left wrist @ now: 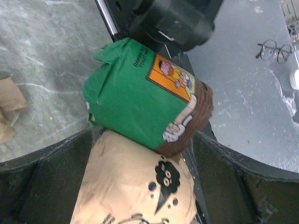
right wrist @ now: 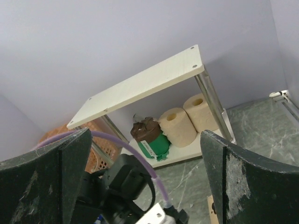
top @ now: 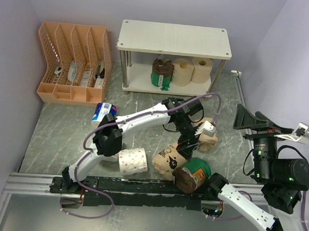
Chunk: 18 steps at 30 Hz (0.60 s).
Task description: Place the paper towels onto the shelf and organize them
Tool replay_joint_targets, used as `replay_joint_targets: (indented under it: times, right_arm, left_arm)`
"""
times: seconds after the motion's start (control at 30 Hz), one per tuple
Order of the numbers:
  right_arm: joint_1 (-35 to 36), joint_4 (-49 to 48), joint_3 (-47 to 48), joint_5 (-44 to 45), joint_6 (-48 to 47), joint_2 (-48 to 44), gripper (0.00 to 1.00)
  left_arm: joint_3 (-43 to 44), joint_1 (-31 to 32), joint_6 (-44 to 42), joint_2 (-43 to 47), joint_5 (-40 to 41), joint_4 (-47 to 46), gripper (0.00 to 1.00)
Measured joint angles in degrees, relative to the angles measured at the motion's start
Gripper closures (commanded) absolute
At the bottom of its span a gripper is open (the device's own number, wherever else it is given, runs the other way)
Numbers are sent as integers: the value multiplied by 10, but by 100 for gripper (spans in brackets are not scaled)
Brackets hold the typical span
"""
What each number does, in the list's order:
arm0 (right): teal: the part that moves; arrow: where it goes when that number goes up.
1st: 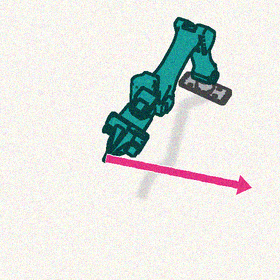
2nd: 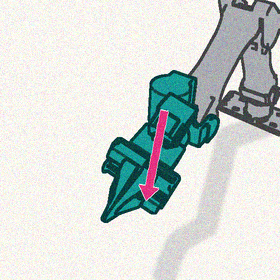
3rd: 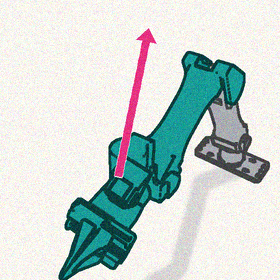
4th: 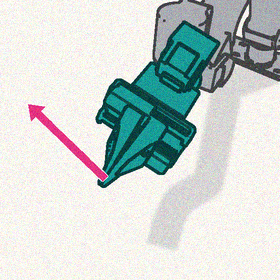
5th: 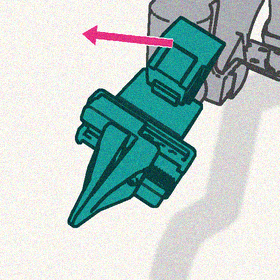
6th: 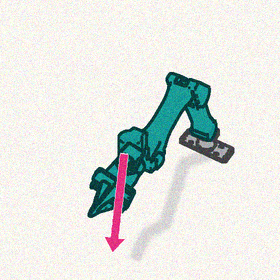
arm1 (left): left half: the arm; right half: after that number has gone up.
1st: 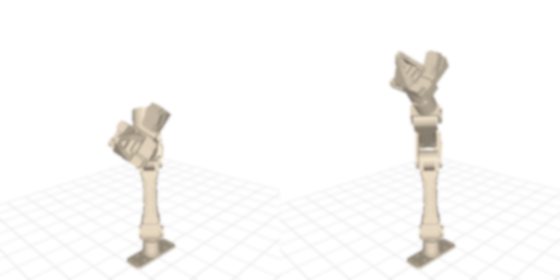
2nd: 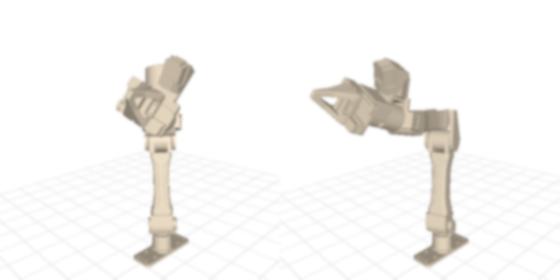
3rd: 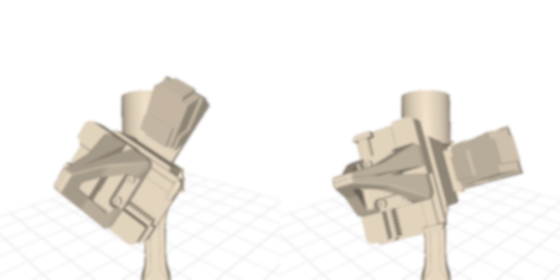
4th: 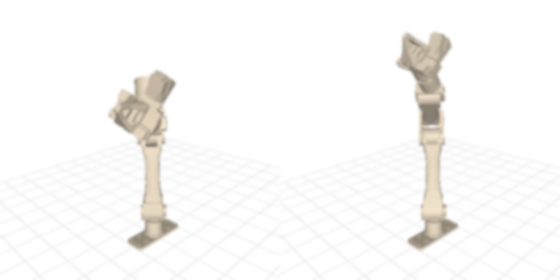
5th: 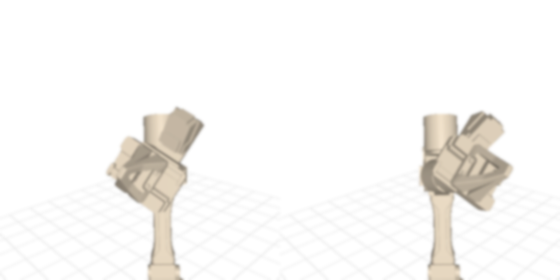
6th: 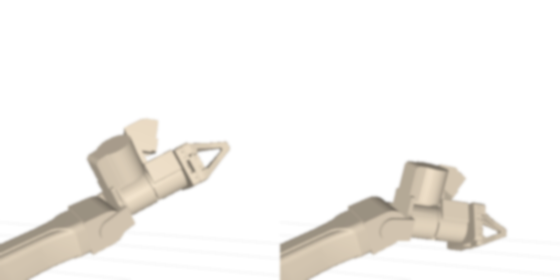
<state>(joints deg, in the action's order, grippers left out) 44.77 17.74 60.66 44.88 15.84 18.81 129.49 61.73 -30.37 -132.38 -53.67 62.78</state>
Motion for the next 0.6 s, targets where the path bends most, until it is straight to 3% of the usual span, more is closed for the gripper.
replay_joint_targets:
  times: [0.43,0.6]
  right_arm:
    - [-20,58,18,-41,16,-4,0]
    - [-20,71,17,-50,20,-4,0]
  left_arm:
    - [-83,20,159,-3,-24,-257,0]
    - [-86,31,170,-19,-38,-280,0]
